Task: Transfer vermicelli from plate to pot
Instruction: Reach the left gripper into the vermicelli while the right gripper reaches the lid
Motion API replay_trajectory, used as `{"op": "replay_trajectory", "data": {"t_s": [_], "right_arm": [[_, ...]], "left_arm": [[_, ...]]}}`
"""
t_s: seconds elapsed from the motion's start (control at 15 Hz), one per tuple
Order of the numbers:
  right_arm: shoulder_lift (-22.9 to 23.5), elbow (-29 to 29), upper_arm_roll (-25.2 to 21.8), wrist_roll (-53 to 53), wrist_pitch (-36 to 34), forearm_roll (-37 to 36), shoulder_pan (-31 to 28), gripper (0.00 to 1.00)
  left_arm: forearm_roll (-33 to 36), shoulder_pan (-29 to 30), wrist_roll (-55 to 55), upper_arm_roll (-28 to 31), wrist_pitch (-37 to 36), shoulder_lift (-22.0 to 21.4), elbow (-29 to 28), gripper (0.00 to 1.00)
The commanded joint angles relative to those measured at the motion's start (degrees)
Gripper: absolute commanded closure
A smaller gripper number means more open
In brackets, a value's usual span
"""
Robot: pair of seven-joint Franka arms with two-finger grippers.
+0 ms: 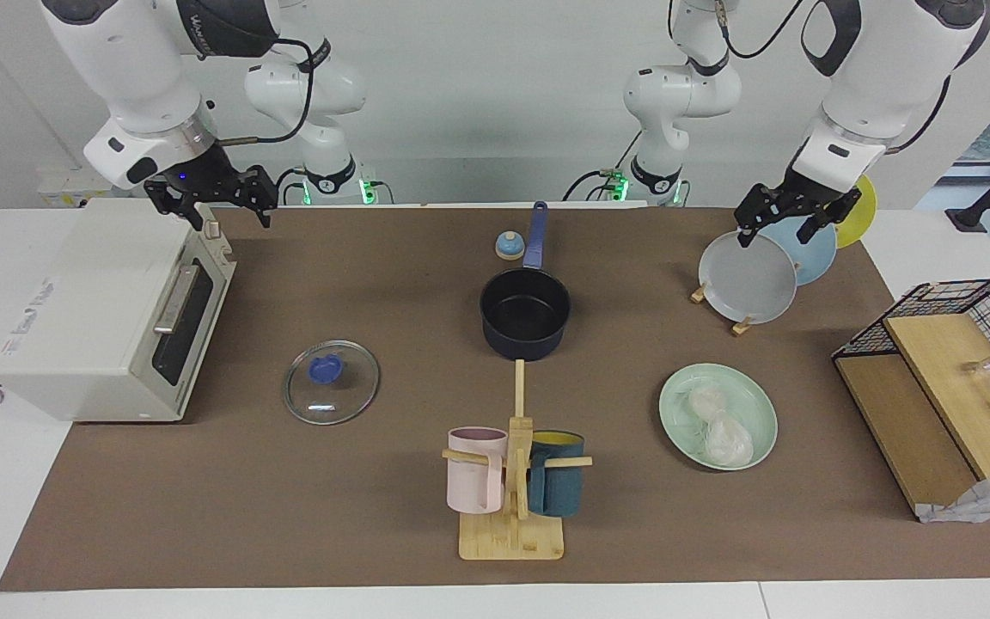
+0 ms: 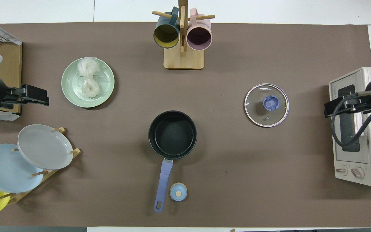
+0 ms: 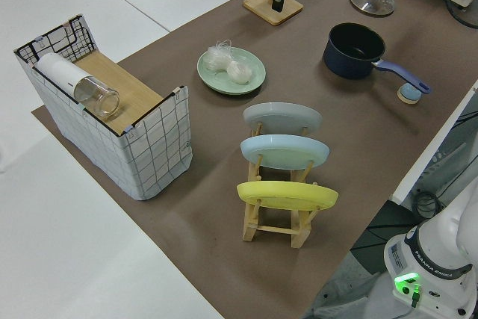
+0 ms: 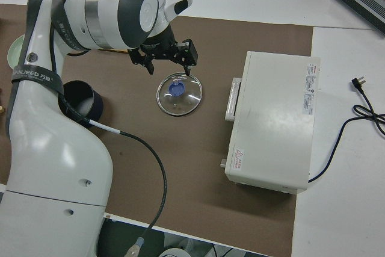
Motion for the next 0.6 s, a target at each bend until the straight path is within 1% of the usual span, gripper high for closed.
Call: {"op": "replay_trajectory", "data": {"t_s": [0.0,0.13,0.2,0.27,0.4,0.53], "right_arm": [[-0.33,-2.29,0.62,-1.07,4.35,2.11,-0.34,0.00],[1.69,-2.21,0.62,-0.99,6.63,2.02,1.68,0.00],[3.35,-2.12,0.71,-0.99,7.69,1.93,1.77,0.00],[5.20,-2.03,0.71,-1.07,9.26,1.93,1.86,0.00],[8.54,-2.29,0.71,-1.34,13.47,1.93,2.82,0.00],[10.74,-3.43,0.71,-2.21,17.17,1.93,2.91,0.00]], "left_arm": [[-0.04,-1.04,-0.59,0.05,4.34,4.75,0.70,0.00],[-1.35,-1.57,-0.85,0.13,7.24,9.75,2.27,0.00],[-1.27,-2.79,-0.85,0.31,8.56,13.52,4.28,0.00],[-0.93,-2.98,-0.85,0.31,9.79,16.26,6.48,0.00],[-0.92,-2.63,-0.94,0.40,14.61,19.52,6.77,0.00],[-0.83,-2.45,-0.94,0.57,17.70,22.25,6.68,0.00]]}}
